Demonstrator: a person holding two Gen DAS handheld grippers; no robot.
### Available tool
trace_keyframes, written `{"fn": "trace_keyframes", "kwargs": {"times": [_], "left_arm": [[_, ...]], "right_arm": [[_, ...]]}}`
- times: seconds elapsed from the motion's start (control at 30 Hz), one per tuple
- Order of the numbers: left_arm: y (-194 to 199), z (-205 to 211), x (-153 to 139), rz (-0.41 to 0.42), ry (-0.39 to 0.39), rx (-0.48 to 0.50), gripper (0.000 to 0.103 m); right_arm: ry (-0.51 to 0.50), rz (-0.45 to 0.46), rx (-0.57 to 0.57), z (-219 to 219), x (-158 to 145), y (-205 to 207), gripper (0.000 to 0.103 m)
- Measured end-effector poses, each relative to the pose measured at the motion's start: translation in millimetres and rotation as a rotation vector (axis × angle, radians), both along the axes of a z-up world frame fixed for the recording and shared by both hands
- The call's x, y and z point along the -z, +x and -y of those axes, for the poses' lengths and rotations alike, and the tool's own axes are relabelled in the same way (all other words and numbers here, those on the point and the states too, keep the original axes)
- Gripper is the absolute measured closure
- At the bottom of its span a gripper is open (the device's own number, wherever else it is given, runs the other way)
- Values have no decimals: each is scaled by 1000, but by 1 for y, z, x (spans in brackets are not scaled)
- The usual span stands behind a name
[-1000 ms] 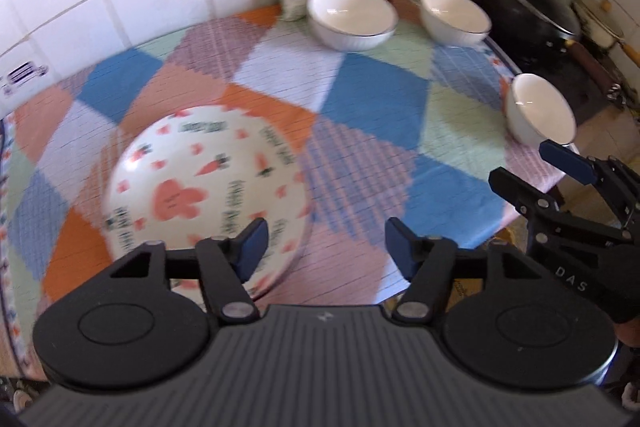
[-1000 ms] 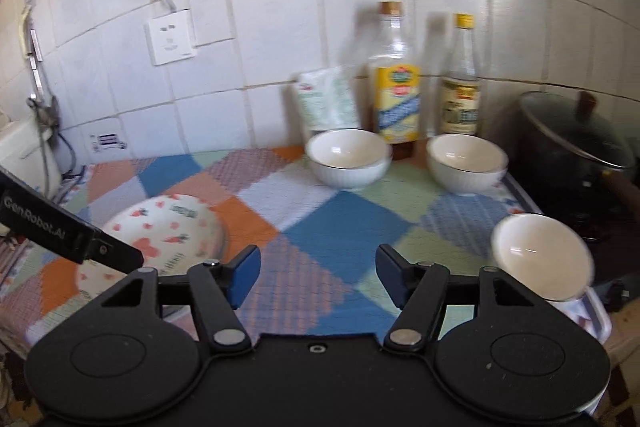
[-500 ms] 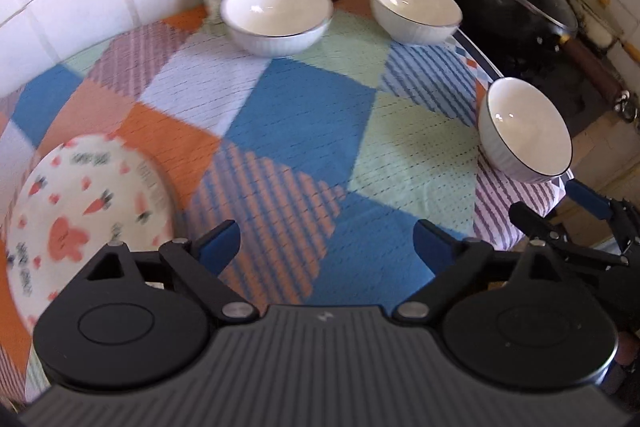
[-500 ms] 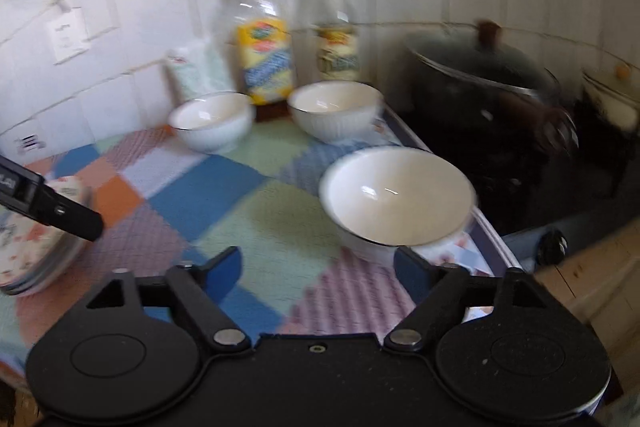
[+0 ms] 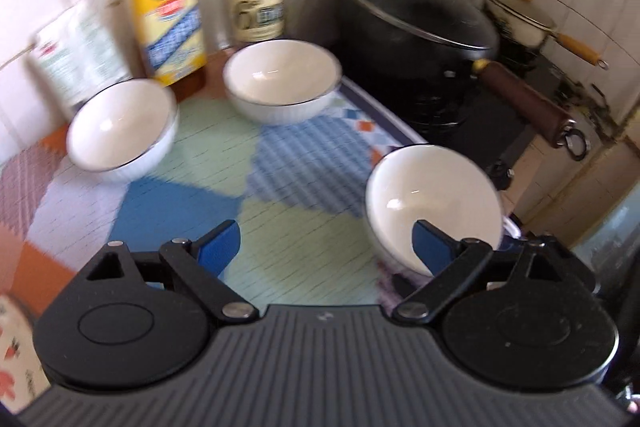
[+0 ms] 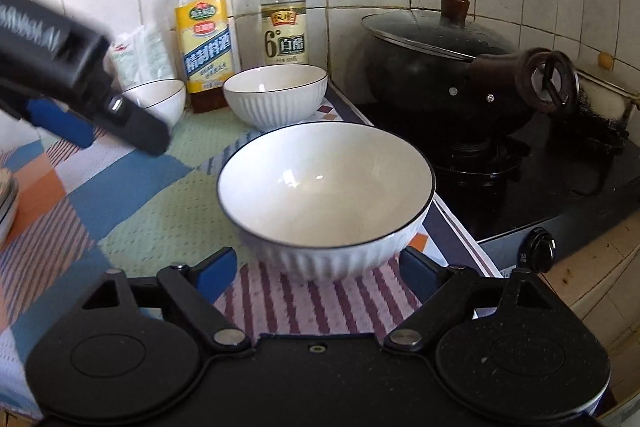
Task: Organize plates and bowls
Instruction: 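Move both grippers to the white ribbed bowl beside the stove, then close both grippers on the rim of the white bowl, then lift the white bowl with both grippers and carry it beside the plate stack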
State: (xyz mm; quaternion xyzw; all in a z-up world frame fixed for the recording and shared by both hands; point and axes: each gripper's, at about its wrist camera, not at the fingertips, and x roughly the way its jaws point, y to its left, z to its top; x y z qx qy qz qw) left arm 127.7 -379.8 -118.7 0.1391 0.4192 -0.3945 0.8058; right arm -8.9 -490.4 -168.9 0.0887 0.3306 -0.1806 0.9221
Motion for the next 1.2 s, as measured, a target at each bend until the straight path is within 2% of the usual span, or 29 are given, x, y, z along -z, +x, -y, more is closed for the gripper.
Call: {"fn": "trace_keyframes", "kwargs": {"times": [0.2, 0.37, 0.43, 0.47, 0.57, 0.67, 0.73, 1.0, 1.2], "left_arm": [[-3, 33, 17, -38, 25, 37, 17], [7, 47, 39, -121, 56, -1, 47], [11, 49, 45, -145, 52, -2, 55], [11, 51, 47, -148, 54, -1, 64], [10, 54, 50, -137, 68, 4, 79], [7, 57, 50, -107, 86, 20, 87], [6, 58, 51, -110, 90, 25, 90], [4, 57, 54, -95, 78, 18, 90], [-2, 54, 52, -60, 104, 4, 91]], "right_arm": [[3, 32, -17, 6, 9, 5, 7], [38, 47, -11, 11, 14, 8, 6], [36, 43, -9, 11, 14, 12, 6], [28, 39, -13, 12, 15, 14, 6], [27, 39, -15, 13, 16, 18, 5], [20, 43, -17, 12, 17, 20, 4], [19, 42, -14, 10, 17, 20, 3], [20, 47, -12, 12, 17, 24, 2], [32, 48, -8, 8, 16, 23, 2]]}}
